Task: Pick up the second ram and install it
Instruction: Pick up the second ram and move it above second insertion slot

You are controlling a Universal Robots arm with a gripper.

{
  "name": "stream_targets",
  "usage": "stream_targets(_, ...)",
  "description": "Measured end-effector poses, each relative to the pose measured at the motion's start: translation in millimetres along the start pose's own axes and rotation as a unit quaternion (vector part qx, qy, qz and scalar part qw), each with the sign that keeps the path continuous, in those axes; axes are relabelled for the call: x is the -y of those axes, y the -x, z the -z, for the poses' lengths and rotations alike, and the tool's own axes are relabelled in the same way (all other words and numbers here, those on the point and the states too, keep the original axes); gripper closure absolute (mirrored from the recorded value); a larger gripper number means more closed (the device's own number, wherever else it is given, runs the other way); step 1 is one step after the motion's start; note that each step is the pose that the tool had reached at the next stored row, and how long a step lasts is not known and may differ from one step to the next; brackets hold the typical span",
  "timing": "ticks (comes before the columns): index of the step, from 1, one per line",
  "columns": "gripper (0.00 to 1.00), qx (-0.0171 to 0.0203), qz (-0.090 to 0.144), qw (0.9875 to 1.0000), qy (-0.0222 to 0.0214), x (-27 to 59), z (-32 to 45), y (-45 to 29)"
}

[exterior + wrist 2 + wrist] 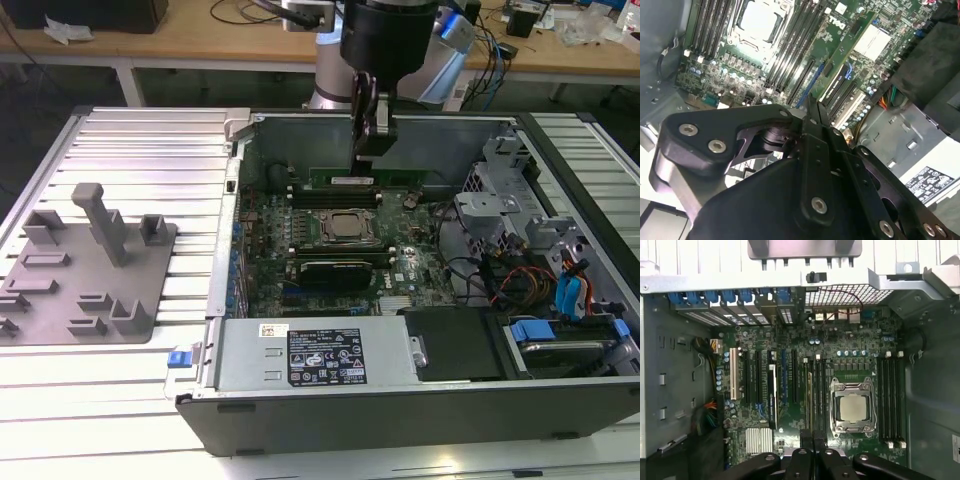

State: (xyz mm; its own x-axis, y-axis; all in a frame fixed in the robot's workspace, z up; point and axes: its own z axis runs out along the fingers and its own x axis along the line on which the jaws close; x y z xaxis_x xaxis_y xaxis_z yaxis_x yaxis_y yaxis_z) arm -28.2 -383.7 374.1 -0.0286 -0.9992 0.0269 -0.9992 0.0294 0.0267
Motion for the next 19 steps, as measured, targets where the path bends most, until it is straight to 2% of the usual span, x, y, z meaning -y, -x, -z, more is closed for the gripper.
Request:
stream_targets(3, 0.91, 0.0000, 0.000, 1.0000, 0.0000, 0.0, -7.9, 2.7)
stream_targets(6, 0.91, 0.0000, 0.000, 1.0000, 0.0000, -0.7, -12.4, 4.1)
stream_targets(9, 0.91, 0.0000, 0.000, 1.0000, 0.0001, -1.6, -25.5, 4.6)
stream_targets(12, 0.91, 0.0000, 0.000, 1.0000, 0.0004, -1.6, -32.5, 4.7)
stream_targets(15, 0.91, 0.0000, 0.000, 1.0000, 0.0005, -4.4, -46.1, 5.0)
stream_targets(19, 0.91, 0.0000, 0.000, 1.0000, 0.0005, -5.7, -54.8, 5.4)
